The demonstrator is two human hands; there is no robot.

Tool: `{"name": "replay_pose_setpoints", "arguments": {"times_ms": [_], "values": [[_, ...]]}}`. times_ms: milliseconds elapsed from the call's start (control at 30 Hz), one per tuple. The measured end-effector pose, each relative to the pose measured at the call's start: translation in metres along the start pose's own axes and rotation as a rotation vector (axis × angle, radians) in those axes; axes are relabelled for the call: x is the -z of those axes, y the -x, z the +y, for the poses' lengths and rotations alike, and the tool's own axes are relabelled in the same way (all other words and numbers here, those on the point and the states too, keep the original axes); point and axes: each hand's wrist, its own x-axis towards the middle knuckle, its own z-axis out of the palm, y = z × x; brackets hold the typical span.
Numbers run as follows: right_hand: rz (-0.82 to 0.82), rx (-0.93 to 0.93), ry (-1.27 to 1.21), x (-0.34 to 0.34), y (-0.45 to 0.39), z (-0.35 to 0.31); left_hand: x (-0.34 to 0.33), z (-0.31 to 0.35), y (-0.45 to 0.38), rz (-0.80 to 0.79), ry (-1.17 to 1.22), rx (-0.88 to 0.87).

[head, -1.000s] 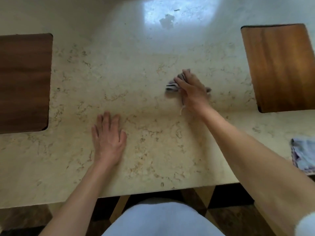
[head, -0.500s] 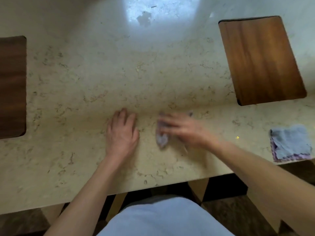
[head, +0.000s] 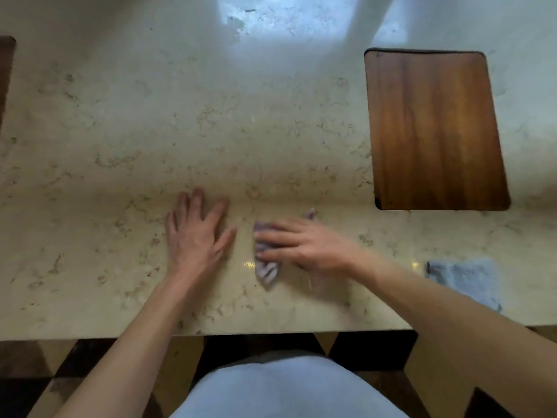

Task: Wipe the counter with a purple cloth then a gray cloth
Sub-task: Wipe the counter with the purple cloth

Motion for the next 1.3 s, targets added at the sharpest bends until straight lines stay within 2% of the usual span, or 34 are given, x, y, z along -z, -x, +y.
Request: {"name": "replay_pose_setpoints", "arguments": {"times_ms": [100,133,200,233,300,367,400,467,533,600,667,767,833,867,967,1033,1067,1100,1133,1200,1300], "values": [[0.256,-0.567,0.026,0.040,-0.014,0.073,-0.006,0.000,0.003,-0.042,-0.050,-0.021],[0.293,-0.687,0.006,0.045,-0.020,0.079,-0.006,0.000,0.003,-0.046,-0.055,-0.023],[0.364,-0.775,0.043,0.032,-0.028,0.065,-0.004,0.002,0.003,-0.039,-0.033,-0.010],[0.361,-0.761,0.032,0.016,-0.022,0.044,-0.003,0.004,0.004,-0.034,-0.013,0.005],[0.267,-0.556,-0.028,-0.013,0.004,-0.022,-0.003,0.012,0.007,-0.018,0.019,0.025],[0.006,-0.235,-0.112,-0.023,0.043,-0.074,-0.006,0.024,0.011,-0.014,0.036,0.011],[-0.092,-0.067,-0.122,-0.019,0.063,-0.078,-0.008,0.032,0.015,-0.022,0.036,-0.011],[-0.167,0.104,-0.109,-0.002,0.081,-0.054,-0.015,0.048,0.025,-0.043,0.024,-0.062],[-0.074,0.026,-0.018,0.016,0.071,-0.005,-0.023,0.060,0.036,-0.039,0.013,-0.087],[0.085,-0.223,0.060,0.034,0.051,0.054,-0.029,0.065,0.044,-0.025,0.007,-0.071],[0.168,-0.484,0.027,0.052,0.032,0.100,-0.031,0.066,0.047,-0.030,0.006,-0.052],[0.223,-0.765,0.028,0.051,0.013,0.103,-0.030,0.065,0.046,-0.038,0.022,-0.052],[0.306,-0.763,0.026,0.032,0.023,0.064,-0.028,0.064,0.047,-0.039,0.034,-0.054],[0.301,-0.685,0.017,0.022,0.033,0.032,-0.028,0.065,0.047,-0.038,0.036,-0.056],[0.028,-0.331,-0.069,-0.003,0.090,-0.057,-0.029,0.068,0.047,-0.038,0.016,-0.037],[-0.147,-0.067,-0.082,0.003,0.116,-0.060,-0.028,0.073,0.044,-0.048,0.014,-0.017],[-0.203,0.004,-0.064,0.007,0.117,-0.043,-0.028,0.076,0.042,-0.053,0.011,-0.024],[-0.215,-0.014,-0.022,0.012,0.111,-0.022,-0.028,0.079,0.041,-0.058,0.004,-0.053],[-0.154,-0.098,0.033,0.014,0.104,0.001,-0.028,0.082,0.040,-0.065,-0.004,-0.094],[0.006,-0.359,0.109,0.026,0.084,0.044,-0.031,0.089,0.039,-0.061,-0.022,-0.131],[0.106,-0.647,0.125,0.044,0.054,0.073,-0.032,0.088,0.037,-0.045,-0.019,-0.116]]}}
